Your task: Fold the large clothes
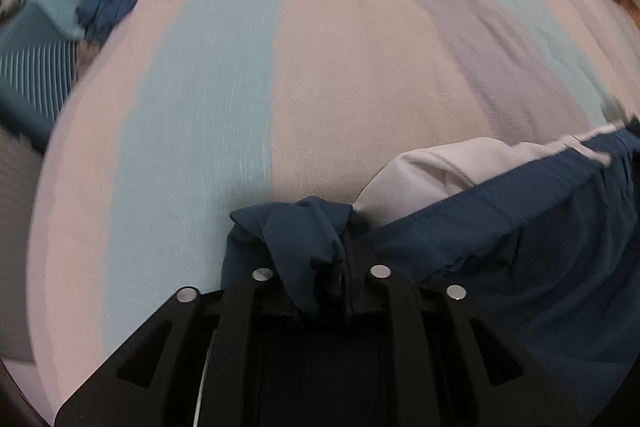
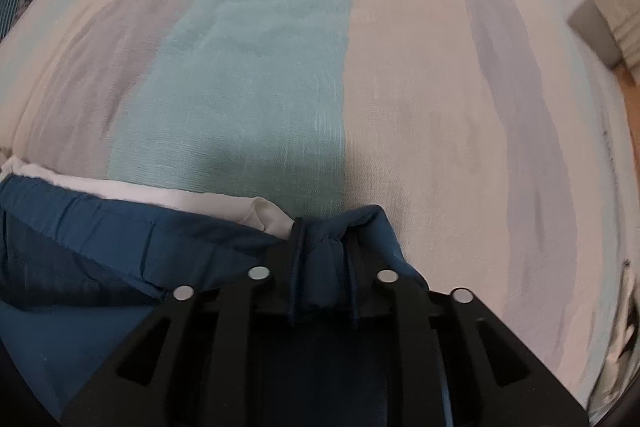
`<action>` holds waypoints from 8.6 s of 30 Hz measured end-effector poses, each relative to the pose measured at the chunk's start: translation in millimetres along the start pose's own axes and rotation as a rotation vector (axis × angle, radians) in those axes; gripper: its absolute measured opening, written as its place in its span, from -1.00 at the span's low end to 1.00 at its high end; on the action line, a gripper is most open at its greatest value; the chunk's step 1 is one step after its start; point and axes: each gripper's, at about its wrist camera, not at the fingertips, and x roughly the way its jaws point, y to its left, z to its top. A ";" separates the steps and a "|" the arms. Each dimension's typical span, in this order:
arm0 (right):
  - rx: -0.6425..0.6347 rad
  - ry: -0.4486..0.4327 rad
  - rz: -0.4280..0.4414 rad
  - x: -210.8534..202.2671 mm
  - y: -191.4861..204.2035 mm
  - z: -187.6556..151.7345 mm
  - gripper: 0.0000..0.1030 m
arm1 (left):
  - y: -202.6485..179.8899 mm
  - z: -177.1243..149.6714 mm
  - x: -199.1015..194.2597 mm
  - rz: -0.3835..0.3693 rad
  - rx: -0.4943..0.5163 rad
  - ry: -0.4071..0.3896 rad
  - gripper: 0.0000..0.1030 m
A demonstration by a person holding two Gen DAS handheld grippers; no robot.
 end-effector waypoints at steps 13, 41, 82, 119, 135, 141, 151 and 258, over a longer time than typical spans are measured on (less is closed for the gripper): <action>-0.022 -0.069 0.129 -52.7 -13.5 6.1 0.40 | 9.4 20.7 -67.0 -0.007 -0.065 -0.097 0.81; -0.060 -0.014 0.196 -77.0 62.2 -98.5 0.85 | -125.9 -62.3 -57.7 -0.170 -0.009 0.095 0.88; 0.067 0.000 0.305 -134.1 -43.3 -153.8 0.86 | -167.4 -91.8 -103.1 -0.197 0.007 0.133 0.88; 0.138 0.354 0.737 -43.2 -94.4 -139.6 0.06 | -156.2 -64.4 -38.1 -0.231 -0.064 0.230 0.90; 0.149 0.354 0.546 -50.7 -78.7 -142.5 -0.16 | -139.9 -60.5 -40.9 -0.257 -0.059 0.263 0.90; 0.187 0.361 0.606 -37.7 -78.6 -147.3 -0.41 | -137.0 -58.5 -40.5 -0.262 -0.062 0.260 0.90; 0.164 0.304 0.479 -85.8 -64.9 -134.1 -0.66 | -130.7 -58.9 -40.2 -0.272 -0.062 0.255 0.89; -0.051 0.167 0.303 -181.1 367.7 -47.2 0.87 | 274.2 -210.2 -156.6 -0.140 -0.344 0.174 0.82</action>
